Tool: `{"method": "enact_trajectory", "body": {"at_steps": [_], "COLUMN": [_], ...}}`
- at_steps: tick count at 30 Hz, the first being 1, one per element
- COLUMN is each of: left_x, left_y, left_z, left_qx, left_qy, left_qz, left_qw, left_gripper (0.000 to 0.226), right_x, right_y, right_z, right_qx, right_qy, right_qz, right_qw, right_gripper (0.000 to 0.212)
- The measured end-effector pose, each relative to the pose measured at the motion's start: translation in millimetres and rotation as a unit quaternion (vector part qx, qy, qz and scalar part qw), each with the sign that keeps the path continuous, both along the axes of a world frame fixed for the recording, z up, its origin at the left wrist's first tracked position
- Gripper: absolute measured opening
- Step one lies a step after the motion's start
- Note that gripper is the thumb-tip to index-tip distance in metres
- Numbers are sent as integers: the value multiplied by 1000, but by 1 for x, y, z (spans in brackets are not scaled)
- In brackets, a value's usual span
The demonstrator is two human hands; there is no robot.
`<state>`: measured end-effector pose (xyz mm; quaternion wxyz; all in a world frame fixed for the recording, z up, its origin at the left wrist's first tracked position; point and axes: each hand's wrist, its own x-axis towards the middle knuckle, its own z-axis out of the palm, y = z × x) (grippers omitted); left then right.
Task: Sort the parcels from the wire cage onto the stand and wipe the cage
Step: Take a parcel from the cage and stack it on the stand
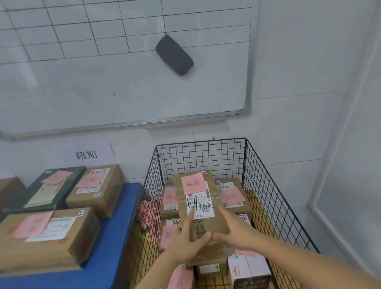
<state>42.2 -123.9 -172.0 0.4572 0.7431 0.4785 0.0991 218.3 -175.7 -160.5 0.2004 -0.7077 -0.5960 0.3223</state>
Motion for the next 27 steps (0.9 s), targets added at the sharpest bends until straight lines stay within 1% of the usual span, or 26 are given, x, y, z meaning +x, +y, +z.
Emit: {"method": "enact_trajectory", "body": {"at_steps": [4,8,11,13,16,19,24,27], "left_x": [3,3,3,4,3,4,6,7], "left_y": [4,5,5,3,3,4,5,4], "left_z": [-7,-9,-10,-7,-8,-7,2,16], "left_qx": [-14,-29,-44,-50,-46,-55,-58,-49], "left_qy": [-17,-37,-96,-119,-133,-141,-148,-141], "left_qz": [5,9,37,43,57,69,63,49], "left_qw": [1000,999,994,991,988,986,985,988], "left_gripper": [95,103,96,93,94,95,95,91], "right_x": [4,7,9,9,10,10,11,10], "right_y": [-1,0,1,0,-1,-3,-5,-4], "right_z": [0,0,5,10,20,26,33,44], "right_qx": [-13,-18,-16,3,33,52,86,101], "right_qy": [-4,-19,-24,-35,-79,-119,-126,-143], "right_qz": [9,18,14,7,4,-1,-14,-12], "right_qw": [1000,999,999,999,996,992,988,984], "right_gripper": [105,104,106,104,96,93,88,84]}}
